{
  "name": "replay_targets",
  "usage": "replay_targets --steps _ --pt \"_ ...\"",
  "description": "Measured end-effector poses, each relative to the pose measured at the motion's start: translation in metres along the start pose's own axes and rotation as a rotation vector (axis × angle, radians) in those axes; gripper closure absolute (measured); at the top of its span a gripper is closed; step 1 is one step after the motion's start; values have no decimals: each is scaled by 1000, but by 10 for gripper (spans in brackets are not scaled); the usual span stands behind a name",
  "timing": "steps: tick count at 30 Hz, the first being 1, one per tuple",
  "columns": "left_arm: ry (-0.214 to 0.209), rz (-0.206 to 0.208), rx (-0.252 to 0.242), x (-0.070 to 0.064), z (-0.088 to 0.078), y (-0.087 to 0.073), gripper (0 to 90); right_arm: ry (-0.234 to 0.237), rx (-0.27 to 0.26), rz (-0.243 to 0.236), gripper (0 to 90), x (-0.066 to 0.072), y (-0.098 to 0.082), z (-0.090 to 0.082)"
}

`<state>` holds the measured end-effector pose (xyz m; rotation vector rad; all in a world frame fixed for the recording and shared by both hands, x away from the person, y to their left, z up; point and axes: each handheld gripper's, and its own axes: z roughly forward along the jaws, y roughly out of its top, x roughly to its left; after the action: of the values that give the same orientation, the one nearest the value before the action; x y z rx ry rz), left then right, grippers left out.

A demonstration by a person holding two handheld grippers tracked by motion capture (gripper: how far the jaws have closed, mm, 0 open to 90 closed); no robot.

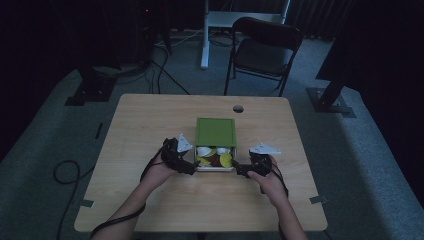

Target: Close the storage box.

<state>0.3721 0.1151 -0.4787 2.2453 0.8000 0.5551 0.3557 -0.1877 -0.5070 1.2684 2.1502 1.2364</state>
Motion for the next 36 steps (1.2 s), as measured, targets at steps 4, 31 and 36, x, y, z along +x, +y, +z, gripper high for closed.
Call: replay_targets --steps 4,31,36 --pt "9 5 7 1 2 2 23 3 2 -1 122 -1 1 1" --pt "26 5 17 8 10 11 22 -39 6 11 107 -8 11 12" --pt "32 2 5 7 8 10 23 -40 -1 5 116 -7 11 11"
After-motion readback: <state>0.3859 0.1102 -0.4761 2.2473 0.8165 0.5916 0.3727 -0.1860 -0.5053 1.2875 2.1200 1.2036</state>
